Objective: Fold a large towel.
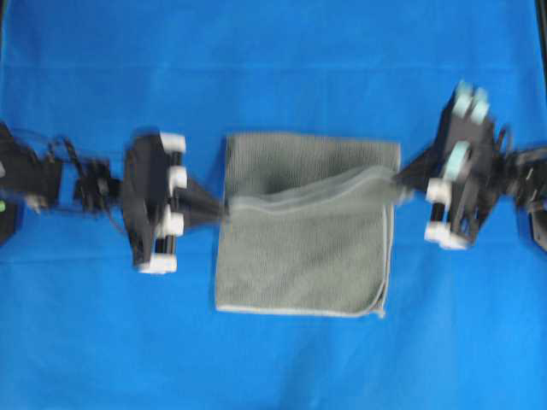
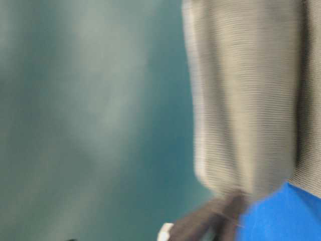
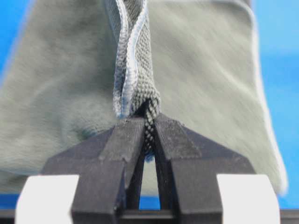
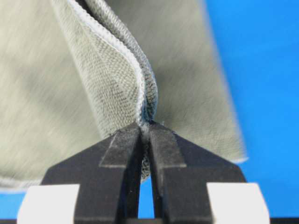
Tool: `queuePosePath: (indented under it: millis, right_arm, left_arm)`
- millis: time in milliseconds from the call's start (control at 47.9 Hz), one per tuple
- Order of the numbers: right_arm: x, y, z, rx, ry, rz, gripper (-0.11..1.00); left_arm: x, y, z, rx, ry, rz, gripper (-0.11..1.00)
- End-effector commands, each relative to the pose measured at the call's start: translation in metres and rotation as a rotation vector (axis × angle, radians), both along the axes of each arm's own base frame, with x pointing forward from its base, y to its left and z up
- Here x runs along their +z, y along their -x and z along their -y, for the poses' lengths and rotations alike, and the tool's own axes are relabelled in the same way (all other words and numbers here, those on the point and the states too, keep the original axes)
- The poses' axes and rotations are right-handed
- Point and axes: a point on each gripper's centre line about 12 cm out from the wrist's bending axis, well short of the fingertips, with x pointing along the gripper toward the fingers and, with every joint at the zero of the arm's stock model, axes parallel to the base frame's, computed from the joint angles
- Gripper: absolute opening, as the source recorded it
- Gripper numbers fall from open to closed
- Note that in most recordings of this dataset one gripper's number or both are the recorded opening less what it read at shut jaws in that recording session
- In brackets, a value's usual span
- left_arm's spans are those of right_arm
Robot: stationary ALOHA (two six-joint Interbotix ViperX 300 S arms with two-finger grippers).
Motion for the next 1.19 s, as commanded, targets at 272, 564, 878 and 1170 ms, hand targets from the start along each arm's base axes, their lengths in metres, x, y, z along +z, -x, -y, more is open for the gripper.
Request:
queuePosePath:
  millis: [272,564,878,1170]
  right_arm:
    - [-0.048,-0.030,-0.050,0.049,-0.139,-0.085,0.04]
    - [-0.050,-0.040,-0.060,0.072,-0.167,-0.061,0.05]
    - [-0.034,-0.057,-0.107,0.197,-0.167,-0.028,0.67]
    - [0.025,-0.039,-0.144,0.262,-0.114,-0.021,0.61]
  left_arm:
    - [-0.040,-0.007,0.038,-0.081,0.021,-0.120,0.04]
    - [-0.043,-0.016,0.056,-0.123,0.021,-0.114,0.08]
    - [-0.032,-0.011,0.073,-0.173,0.023,-0.094,0.58]
    - [0.027,0.011,0.103,-0.280,0.049,0.024,0.57]
